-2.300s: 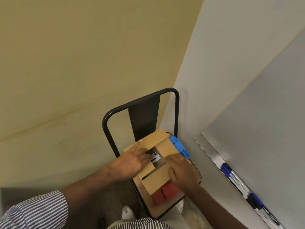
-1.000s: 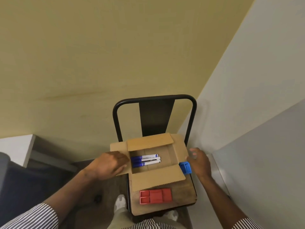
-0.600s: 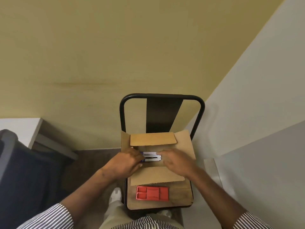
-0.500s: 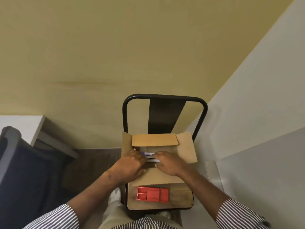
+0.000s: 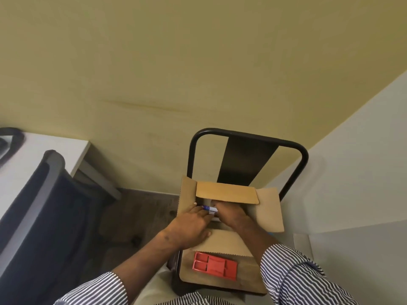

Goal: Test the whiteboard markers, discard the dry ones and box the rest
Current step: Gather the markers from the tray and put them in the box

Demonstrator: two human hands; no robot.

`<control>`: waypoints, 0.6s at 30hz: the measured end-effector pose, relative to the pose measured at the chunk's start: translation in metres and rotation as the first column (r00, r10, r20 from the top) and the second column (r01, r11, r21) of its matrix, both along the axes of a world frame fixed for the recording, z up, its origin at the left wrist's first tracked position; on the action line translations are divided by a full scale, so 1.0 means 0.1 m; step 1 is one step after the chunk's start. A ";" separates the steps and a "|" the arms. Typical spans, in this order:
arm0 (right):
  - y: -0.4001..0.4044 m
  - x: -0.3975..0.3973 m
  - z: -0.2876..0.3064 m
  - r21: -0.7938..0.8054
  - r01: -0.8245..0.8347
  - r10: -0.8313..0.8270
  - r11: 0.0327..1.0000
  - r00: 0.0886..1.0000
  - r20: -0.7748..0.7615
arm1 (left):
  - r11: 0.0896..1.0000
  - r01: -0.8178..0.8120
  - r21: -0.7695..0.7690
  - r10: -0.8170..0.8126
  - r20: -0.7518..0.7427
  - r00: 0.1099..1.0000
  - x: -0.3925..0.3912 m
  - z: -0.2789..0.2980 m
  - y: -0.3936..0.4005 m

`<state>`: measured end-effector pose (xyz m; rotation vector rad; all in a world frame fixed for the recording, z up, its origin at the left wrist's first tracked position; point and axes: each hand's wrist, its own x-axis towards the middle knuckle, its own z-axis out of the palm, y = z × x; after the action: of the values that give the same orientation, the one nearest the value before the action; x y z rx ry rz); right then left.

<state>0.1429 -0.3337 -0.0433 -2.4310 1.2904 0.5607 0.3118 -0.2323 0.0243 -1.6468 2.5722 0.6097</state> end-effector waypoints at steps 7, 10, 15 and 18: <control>-0.03 0.04 0.12 0.084 0.087 -0.091 0.993 0.995 0.042 | 0.999 -0.047 -0.005 0.047 -0.087 0.995 -0.03 0.08 -0.07; -0.02 0.04 0.18 0.116 0.080 -0.086 0.990 0.995 0.055 | 0.999 -0.036 0.003 0.036 -0.063 0.997 -0.04 0.13 -0.13; 0.01 0.00 0.21 0.093 0.063 -0.071 0.994 0.994 0.081 | 0.997 -0.039 0.068 0.044 -0.075 0.996 -0.03 0.21 -0.23; 0.01 -0.03 0.21 0.015 0.066 -0.067 0.998 0.993 0.100 | 0.995 -0.021 0.102 0.026 -0.050 0.998 -0.06 0.25 -0.30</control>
<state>0.1398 -0.3325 -0.0219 -2.3649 1.3168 0.4212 0.3059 -0.2624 0.0490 -1.6529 2.5136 0.7809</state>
